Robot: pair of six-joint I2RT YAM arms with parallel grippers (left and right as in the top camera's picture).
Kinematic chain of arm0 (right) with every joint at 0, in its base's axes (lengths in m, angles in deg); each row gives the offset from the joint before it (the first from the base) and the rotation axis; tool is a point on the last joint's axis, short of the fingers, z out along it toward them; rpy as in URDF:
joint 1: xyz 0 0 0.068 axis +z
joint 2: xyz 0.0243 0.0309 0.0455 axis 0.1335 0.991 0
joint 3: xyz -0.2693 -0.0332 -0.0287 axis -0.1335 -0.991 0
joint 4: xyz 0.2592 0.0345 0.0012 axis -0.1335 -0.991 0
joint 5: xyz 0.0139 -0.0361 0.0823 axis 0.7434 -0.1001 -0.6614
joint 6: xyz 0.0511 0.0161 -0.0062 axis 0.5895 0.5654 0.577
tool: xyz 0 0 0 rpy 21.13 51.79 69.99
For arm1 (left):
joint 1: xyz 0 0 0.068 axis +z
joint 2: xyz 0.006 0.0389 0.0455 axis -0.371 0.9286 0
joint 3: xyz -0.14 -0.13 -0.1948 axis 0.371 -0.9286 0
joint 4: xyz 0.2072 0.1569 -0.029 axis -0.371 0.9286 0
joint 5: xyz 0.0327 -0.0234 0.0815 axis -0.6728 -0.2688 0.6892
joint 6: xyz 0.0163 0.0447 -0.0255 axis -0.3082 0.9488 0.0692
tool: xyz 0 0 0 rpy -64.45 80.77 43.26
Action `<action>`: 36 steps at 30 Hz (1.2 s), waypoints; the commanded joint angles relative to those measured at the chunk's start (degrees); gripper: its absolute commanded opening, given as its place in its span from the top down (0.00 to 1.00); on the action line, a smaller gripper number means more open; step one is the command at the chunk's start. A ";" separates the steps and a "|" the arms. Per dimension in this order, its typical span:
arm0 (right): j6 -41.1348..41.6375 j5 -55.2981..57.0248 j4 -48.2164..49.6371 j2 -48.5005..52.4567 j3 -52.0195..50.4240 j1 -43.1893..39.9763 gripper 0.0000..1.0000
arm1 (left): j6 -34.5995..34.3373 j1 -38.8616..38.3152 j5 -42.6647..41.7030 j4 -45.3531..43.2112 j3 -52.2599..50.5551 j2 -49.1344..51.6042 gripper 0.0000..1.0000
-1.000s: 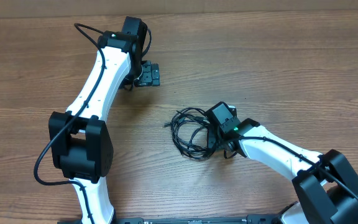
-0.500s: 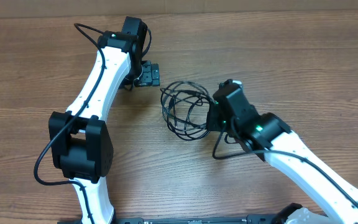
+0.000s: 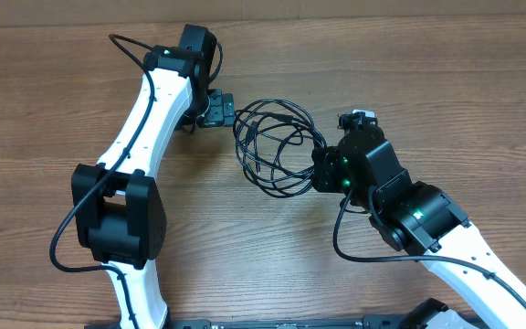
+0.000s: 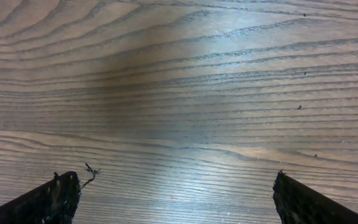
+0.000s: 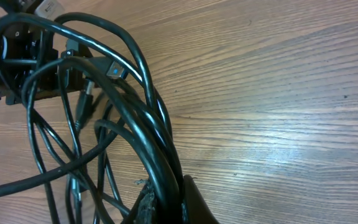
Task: Untangle cables
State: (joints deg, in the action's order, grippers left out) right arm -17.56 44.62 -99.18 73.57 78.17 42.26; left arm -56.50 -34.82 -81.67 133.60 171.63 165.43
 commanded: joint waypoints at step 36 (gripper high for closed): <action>0.74 5.11 5.53 -0.90 2.16 0.07 0.90 | 63.56 1.40 -51.82 22.91 3.06 -15.85 0.00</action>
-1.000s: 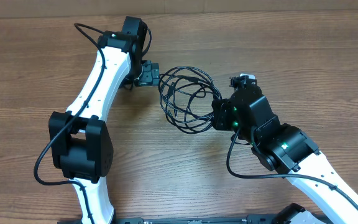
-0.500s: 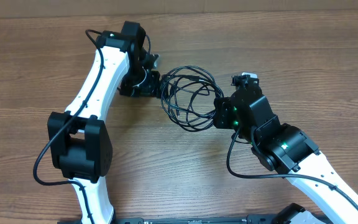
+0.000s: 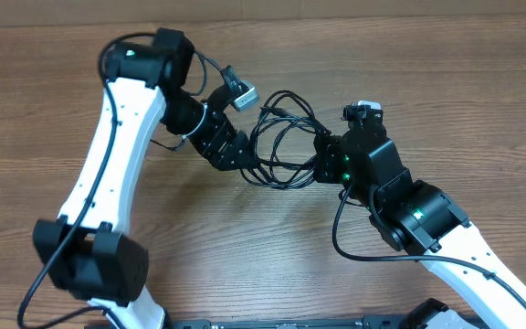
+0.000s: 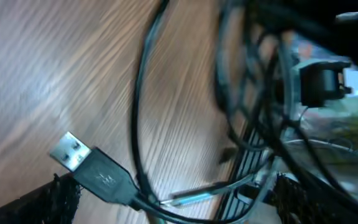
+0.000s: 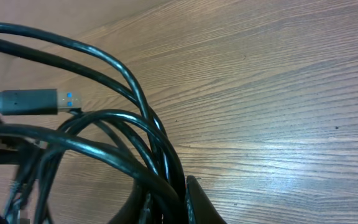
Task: Untangle cables
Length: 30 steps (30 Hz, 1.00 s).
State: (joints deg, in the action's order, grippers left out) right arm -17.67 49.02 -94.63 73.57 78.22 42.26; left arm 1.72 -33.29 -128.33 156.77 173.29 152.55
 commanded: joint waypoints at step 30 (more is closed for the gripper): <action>1.64 -6.38 8.39 -10.67 2.12 0.07 0.89 | -25.44 -0.13 24.85 -8.85 1.27 -3.13 0.00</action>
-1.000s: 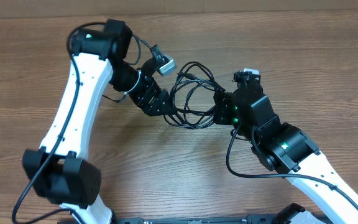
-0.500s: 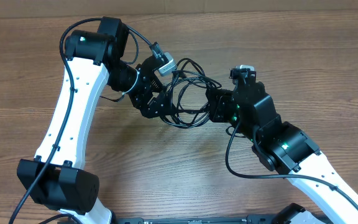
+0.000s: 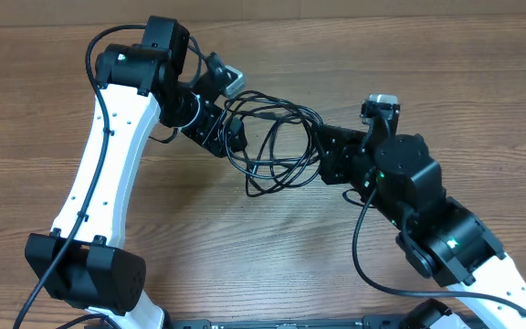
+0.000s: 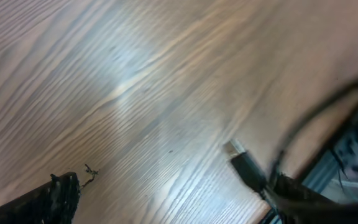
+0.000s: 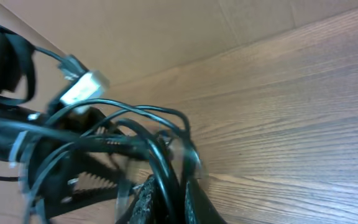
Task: Untangle cables
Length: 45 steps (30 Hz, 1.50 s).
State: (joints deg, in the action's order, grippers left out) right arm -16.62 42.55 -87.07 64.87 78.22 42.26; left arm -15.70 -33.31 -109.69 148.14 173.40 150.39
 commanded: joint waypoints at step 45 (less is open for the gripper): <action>0.35 8.04 -2.67 -1.27 2.03 0.07 0.12 | -4.92 -0.15 18.51 4.50 1.16 -0.96 0.00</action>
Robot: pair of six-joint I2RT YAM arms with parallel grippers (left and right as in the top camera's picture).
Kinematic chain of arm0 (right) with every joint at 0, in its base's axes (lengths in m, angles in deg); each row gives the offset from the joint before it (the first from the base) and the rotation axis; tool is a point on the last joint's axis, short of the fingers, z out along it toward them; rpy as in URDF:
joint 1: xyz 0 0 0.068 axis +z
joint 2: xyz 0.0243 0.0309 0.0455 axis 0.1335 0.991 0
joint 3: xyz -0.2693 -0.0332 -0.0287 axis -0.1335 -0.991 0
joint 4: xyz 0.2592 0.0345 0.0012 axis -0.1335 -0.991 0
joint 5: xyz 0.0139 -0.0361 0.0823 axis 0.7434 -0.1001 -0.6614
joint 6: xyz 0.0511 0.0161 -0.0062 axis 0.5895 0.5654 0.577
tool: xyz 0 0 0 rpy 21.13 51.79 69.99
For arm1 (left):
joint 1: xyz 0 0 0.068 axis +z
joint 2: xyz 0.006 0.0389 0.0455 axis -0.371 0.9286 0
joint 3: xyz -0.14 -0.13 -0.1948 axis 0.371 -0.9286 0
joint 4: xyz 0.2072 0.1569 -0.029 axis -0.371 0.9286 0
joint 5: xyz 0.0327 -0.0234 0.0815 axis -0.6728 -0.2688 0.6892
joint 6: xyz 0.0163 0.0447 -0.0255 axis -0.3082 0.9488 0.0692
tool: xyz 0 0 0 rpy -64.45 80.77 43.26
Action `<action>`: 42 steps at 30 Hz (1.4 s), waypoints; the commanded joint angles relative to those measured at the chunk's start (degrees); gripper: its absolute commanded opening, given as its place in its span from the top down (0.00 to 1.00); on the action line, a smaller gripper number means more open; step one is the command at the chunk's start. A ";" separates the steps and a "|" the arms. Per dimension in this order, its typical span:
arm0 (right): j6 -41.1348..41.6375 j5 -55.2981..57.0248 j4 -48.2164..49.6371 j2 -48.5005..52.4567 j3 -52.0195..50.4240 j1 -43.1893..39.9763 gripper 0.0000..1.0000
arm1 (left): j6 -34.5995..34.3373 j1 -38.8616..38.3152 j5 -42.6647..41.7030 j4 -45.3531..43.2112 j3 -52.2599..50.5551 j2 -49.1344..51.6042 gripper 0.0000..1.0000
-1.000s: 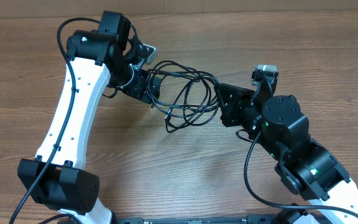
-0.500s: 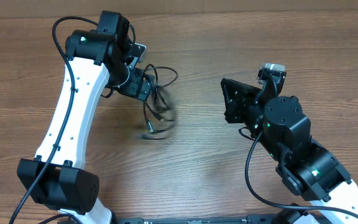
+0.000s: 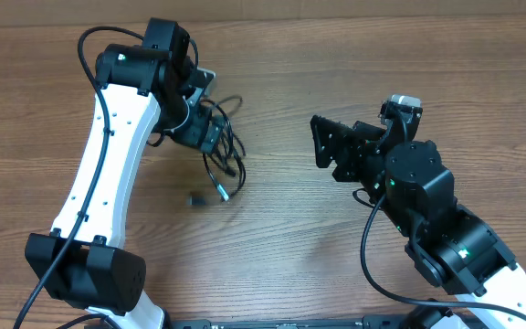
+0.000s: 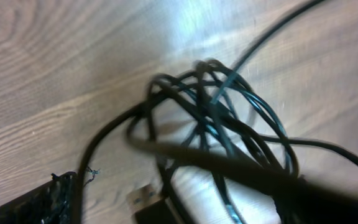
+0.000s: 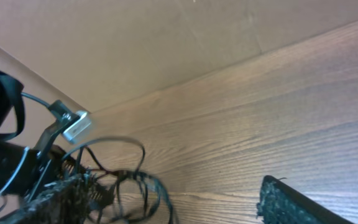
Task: Untangle cables
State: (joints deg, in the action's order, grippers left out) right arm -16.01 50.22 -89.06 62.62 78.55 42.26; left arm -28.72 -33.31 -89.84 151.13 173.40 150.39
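Observation:
A tangle of black cables (image 3: 223, 153) hangs in a small bunch from my left gripper (image 3: 203, 133) at the table's back left, with loose ends trailing onto the wood and a small dark plug (image 3: 197, 197) lying below. The left wrist view is filled by the cable loops (image 4: 229, 124), with a USB plug (image 4: 145, 198) between the wide-apart fingers (image 4: 61, 194); the loops are draped over the right finger. My right gripper (image 3: 330, 149) stands open and empty, well right of the bunch. From its wrist view the cables (image 5: 129, 180) lie far off beyond its spread fingers (image 5: 291, 200).
The wooden table (image 3: 409, 64) carries nothing else. A brown cardboard wall (image 5: 166, 37) stands behind its far edge. My left arm's white links (image 3: 108, 174) run down the left side, and the right arm (image 3: 446, 238) fills the lower right.
My right gripper was shut on the cable loops and is now open and apart from them. The bundle, stretched between both grippers, has collapsed into a small bunch hanging at the left gripper.
At first the tangle lay mid-table, the right gripper shut on its edge and the left gripper open beside it. Then the left gripper was in among the loops, then further back-left with the bundle stretched between both arms. Now the right has let go and the left carries it.

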 commanded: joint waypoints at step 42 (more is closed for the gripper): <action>-10.75 -23.45 1.73 15.08 1.57 0.92 0.06 | -3.67 -11.28 -6.08 -6.34 1.16 -0.96 0.00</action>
State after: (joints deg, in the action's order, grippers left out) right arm -26.23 19.75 -87.09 76.89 78.57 43.03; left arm -32.50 -42.58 -97.34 143.79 173.40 150.39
